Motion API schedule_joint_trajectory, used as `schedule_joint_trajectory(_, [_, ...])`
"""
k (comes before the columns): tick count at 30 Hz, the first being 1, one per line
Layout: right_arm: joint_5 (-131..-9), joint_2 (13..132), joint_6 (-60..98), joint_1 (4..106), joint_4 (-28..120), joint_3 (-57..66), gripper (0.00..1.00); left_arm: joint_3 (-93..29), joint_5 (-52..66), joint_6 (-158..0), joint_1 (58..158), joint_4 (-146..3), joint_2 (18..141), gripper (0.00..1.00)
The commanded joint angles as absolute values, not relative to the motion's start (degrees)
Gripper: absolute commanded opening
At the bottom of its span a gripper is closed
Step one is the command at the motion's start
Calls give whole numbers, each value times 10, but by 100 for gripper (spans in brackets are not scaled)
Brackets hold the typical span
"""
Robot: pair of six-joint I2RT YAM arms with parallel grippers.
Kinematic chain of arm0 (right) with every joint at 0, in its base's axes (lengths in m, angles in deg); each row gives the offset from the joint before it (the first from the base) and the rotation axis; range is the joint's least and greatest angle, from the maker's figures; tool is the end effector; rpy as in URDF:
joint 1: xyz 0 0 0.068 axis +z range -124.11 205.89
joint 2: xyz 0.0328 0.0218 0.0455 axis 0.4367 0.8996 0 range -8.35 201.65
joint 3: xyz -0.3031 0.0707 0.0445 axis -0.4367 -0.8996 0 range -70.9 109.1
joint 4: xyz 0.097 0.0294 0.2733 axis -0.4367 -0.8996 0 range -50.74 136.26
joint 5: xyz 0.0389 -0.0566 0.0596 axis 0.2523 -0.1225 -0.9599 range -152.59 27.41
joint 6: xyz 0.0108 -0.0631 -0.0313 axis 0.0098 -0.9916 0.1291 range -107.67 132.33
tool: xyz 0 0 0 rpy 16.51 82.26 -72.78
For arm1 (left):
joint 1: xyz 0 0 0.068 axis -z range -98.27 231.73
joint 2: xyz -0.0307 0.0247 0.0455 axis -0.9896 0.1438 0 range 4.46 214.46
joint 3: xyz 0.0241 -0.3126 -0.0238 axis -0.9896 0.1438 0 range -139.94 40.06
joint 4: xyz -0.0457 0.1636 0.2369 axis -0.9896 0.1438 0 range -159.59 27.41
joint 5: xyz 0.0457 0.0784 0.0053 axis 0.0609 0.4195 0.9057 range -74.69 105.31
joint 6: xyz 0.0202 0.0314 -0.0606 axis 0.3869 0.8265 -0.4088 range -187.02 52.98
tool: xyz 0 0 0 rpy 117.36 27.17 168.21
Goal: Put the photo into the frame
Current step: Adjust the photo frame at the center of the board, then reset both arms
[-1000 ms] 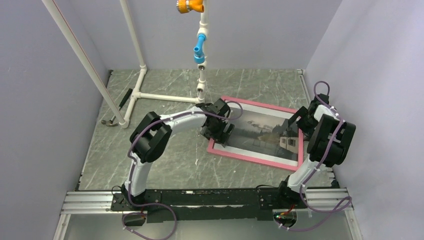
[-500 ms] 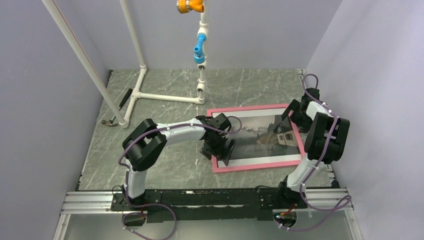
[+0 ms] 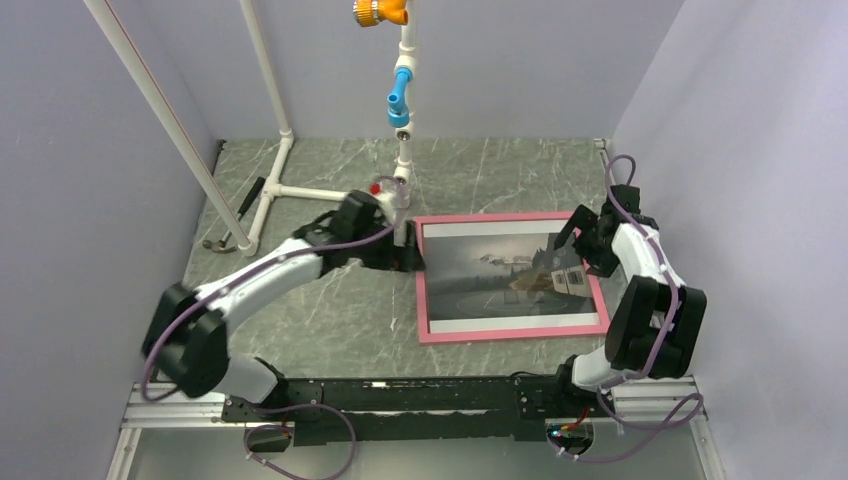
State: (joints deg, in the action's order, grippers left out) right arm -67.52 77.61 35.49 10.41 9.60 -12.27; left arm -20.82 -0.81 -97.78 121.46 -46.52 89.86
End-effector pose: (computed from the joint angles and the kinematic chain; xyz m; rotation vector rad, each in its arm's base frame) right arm 0.3192 -0.0831 0.2266 0.8649 2.5475 0.1571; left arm 0.2665 -0.2427 0.2629 0.3400 2.5383 -0.8682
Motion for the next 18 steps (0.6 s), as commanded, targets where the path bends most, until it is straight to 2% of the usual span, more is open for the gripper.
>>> schedule_joint_trajectory(1, [-717,689,362,102,116,-178,100,-125,-22,-973,1127,-579,774,100])
schedule_joint_trajectory(5, [-742,602,351,102,181,-229,100,-47,19,-942,1062,-637,667,99])
schedule_joint_trajectory(12, [-725,505,337,102,326,-319,100,78,252,-846,1034,-716,510,99])
schedule_joint_trajectory(18, [-692,442,297,102,547,-477,100,188,422,-757,1034,-822,441,99])
